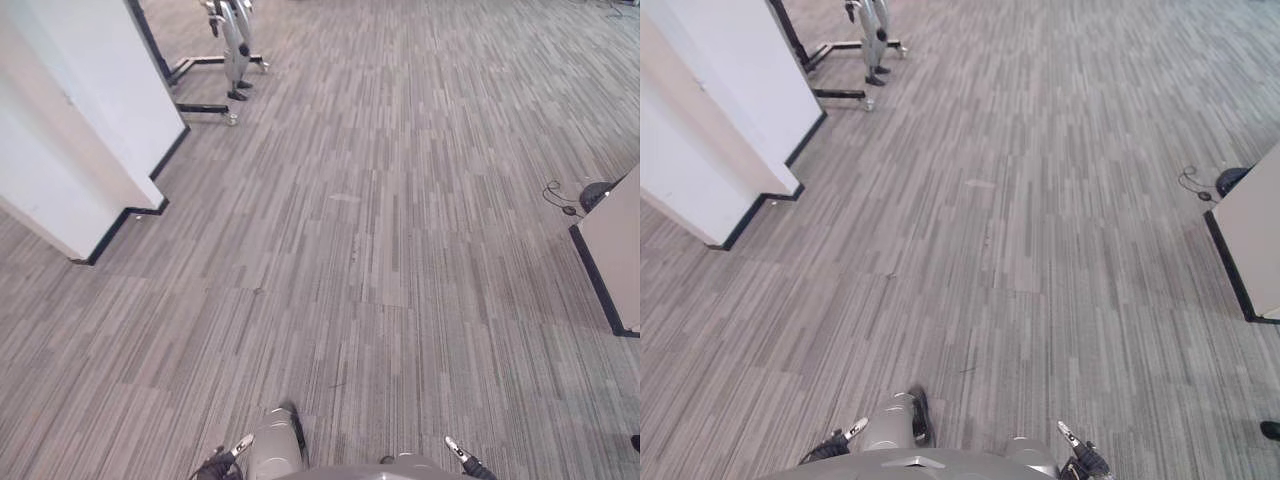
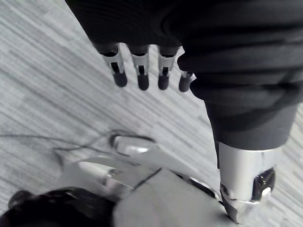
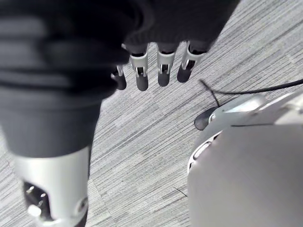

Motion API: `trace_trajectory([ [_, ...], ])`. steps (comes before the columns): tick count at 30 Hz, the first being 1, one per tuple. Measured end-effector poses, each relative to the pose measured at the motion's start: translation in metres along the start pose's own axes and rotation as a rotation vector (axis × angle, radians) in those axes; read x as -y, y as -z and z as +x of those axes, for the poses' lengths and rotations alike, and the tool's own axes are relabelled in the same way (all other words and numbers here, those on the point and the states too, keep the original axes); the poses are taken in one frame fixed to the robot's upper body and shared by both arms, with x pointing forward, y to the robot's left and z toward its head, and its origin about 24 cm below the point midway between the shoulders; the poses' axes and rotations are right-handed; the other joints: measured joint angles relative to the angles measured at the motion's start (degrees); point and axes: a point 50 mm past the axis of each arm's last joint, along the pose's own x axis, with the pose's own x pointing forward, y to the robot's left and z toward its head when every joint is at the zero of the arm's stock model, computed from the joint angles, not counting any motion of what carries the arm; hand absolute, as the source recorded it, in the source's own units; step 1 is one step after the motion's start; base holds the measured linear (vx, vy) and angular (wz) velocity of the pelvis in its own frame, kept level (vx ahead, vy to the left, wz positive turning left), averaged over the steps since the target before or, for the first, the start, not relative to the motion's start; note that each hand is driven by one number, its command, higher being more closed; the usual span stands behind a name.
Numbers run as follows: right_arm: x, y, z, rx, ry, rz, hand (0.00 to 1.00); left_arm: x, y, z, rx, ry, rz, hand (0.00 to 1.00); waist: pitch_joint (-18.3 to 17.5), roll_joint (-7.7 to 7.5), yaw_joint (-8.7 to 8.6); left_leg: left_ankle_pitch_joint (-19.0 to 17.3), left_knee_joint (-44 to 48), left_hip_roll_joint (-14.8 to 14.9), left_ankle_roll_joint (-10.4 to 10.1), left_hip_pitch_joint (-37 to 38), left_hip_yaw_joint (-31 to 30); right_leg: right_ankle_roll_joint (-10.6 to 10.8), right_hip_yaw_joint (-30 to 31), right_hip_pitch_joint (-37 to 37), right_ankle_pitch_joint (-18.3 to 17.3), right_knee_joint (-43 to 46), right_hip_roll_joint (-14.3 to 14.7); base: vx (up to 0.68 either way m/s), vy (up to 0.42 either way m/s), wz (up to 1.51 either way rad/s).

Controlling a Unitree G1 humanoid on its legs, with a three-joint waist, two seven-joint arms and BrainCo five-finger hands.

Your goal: Organize washtable

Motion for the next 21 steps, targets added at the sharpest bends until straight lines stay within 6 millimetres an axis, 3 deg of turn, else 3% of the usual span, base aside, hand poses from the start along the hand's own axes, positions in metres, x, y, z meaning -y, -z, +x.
trace_trajectory([
  [1, 0.001, 0.0, 0.0, 0.0, 0.002, -0.003, 0.0, -0.003, 0.003, 0.0, -0.014, -0.007, 0.001, 0.0, -0.27, -0.72, 0.51, 3.16, 4.36, -0.34, 1.48, -1.23, 0.41, 1.31, 1.26, 0.9, -2.95, 1.72, -1.43, 0.58, 0.234, -0.36],
  [2, 0.002, 0.001, 0.0, -0.002, 0.002, -0.007, 0.0, -0.006, 0.005, -0.001, -0.018, -0.015, 0.001, 0.0, -1.03, -1.49, 0.73, 3.2, 7.69, -0.99, 2.44, -1.64, 0.84, 2.31, 1.68, 1.0, -4.33, 2.61, -2.62, 0.72, 0.271, -0.41],
  [3, 0.008, 0.01, -0.002, -0.026, 0.018, -0.008, 0.0, -0.015, 0.01, -0.002, -0.039, -0.034, 0.012, 0.0, -3.09, -3.6, 0.8, -0.41, 12.06, -3.89, 3.75, -1.8, 2.45, 4.16, 2.68, 1.48, -5.89, 6.45, -6.27, 0.71, 0.21, -0.11],
  [4, 0.008, 0.012, -0.003, -0.034, 0.016, -0.008, 0.0, -0.018, 0.008, -0.001, -0.044, -0.044, 0.021, 0.0, -4.13, -4.71, 0.35, -2.85, 13.6, -5.89, 4.71, -1.38, 2.63, 4.22, 3.24, -1.19, -5.97, 14.34, -8.82, 0.81, 0.281, 0.2],
  [5, 0.007, 0.014, -0.003, -0.041, 0.012, -0.001, 0.0, -0.015, -0.001, 0.001, -0.018, -0.033, 0.045, 0.0, -3.94, -5.06, -0.51, -4.57, 14.32, -7.74, 5.72, 0.9, 2.89, 3.38, 4.16, -4.94, -1.41, 25.53, -11.0, 0.69, 0.265, 0.44],
  [6, 0.005, 0.018, -0.004, -0.05, 0.004, 0.0, 0.0, -0.015, -0.005, 0.002, -0.006, -0.026, 0.08, 0.0, -3.41, -5.59, -0.86, -6.18, 11.73, -10.14, 6.73, 6.04, 3.05, 1.67, 4.76, -7.86, 7.72, 35.83, -13.37, 0.53, 0.237, 0.42],
  [7, 0.004, 0.02, -0.004, -0.054, 0.0, 0.001, 0.0, -0.015, -0.007, 0.002, -0.002, -0.022, 0.1, 0.0, -3.11, -5.5, -1.1, -6.56, 9.87, -10.87, 7.29, 8.96, 2.64, 2.95, 6.45, -9.0, 13.18, 40.07, -13.55, 0.43, 0.135, 0.33],
  [8, 0.002, 0.022, -0.005, -0.059, -0.007, 0.003, 0.0, -0.011, -0.013, 0.003, 0.013, -0.007, 0.128, 0.0, -2.52, -5.05, -1.68, -7.27, 7.43, -11.68, 8.38, 12.94, 2.12, 4.0, 8.42, -11.03, 11.98, 46.57, -12.48, 0.32, 0.011, 0.25],
  [9, 0.001, 0.02, -0.004, -0.052, -0.016, 0.003, 0.0, -0.001, -0.02, 0.005, 0.033, 0.025, 0.163, 0.0, -1.67, -3.77, -1.73, -7.97, 3.57, -11.76, 8.47, 18.94, 1.3, 2.47, 8.26, -14.88, 6.89, 52.76, -9.59, 0.25, -0.054, 0.15],
  [10, 0.0, 0.018, -0.004, -0.043, -0.021, 0.003, 0.0, 0.007, -0.026, 0.005, 0.054, 0.049, 0.183, 0.0, -1.2, -2.79, -2.0, -7.97, -0.1, -11.6, 8.5, 23.34, 1.17, 1.12, 7.47, -17.83, 4.12, 53.53, -7.12, 0.06, -0.16, 0.19],
  [11, 0.002, 0.015, -0.004, -0.031, -0.021, 0.002, 0.0, 0.019, -0.042, 0.007, 0.1, 0.078, 0.201, 0.0, -0.31, -1.68, -3.28, -7.95, -5.17, -11.35, 8.47, 29.62, 0.98, -1.77, 3.65, -22.68, 0.63, 49.12, -4.46, -0.07, -0.155, 0.22],
  [13, 0.005, 0.017, -0.004, -0.036, -0.015, 0.003, 0.0, 0.036, -0.06, 0.009, 0.148, 0.113, 0.202, 0.0, -0.12, -1.85, -4.43, -8.54, -7.79, -11.49, 9.35, 33.6, 0.29, -3.0, -0.04, -27.72, -0.16, 40.23, -4.09, -0.21, -0.119, 0.51],
  [16, 0.013, 0.031, -0.008, -0.071, 0.019, 0.05, 0.0, 0.058, -0.086, 0.006, 0.251, 0.17, 0.207, 0.0, -0.31, -2.64, -6.71, -11.15, -12.95, -11.75, 10.7, 39.52, -1.73, -0.96, -2.77, -31.04, 7.39, 12.47, -5.49, -0.12, -0.072, 0.87],
  [17, 0.02, 0.035, -0.01, -0.084, 0.049, 0.071, 0.0, 0.059, -0.081, 0.005, 0.249, 0.177, 0.196, 0.0, -0.2, -2.83, -6.81, -13.16, -9.96, -10.85, 8.58, 41.36, -3.3, -3.6, 0.77, -31.76, 10.94, 17.03, -3.72, 0.28, -0.202, 0.68],
  [18, 0.021, 0.034, -0.01, -0.082, 0.052, 0.079, 0.0, 0.058, -0.077, 0.005, 0.235, 0.173, 0.182, 0.0, -0.23, -2.92, -6.86, -13.61, -4.64, -10.42, 8.56, 40.19, -3.25, -5.04, 2.54, -31.35, 12.04, 18.8, -2.88, 0.51, -0.319, 0.22],
  [19, 0.023, 0.029, -0.009, -0.061, 0.059, 0.105, 0.0, 0.054, -0.059, 0.005, 0.173, 0.16, 0.153, 0.0, 0.08, -1.59, -7.03, -12.88, 11.91, -8.06, 6.66, 35.3, -3.63, -6.47, 2.86, -28.56, 10.57, 20.3, -1.59, 0.7, -0.288, -0.05],
  [20, 0.026, 0.027, -0.009, -0.048, 0.073, 0.128, 0.0, 0.053, -0.041, 0.004, 0.124, 0.152, 0.106, 0.0, 0.39, 0.65, -6.48, -6.33, 30.39, -4.03, 0.12, 27.9, -5.62, -7.15, 1.45, -24.75, 7.71, 19.44, 0.97, 0.8, -0.27, -0.18],
  [21, 0.025, 0.024, -0.008, -0.042, 0.07, 0.134, 0.0, 0.051, -0.033, 0.003, 0.102, 0.143, 0.07, 0.0, 0.57, 2.29, -5.32, -2.3, 42.12, -2.15, -3.24, 23.11, -6.98, -8.27, 1.04, -21.91, 5.82, 19.38, 2.96, 0.71, -0.146, -0.31],
])
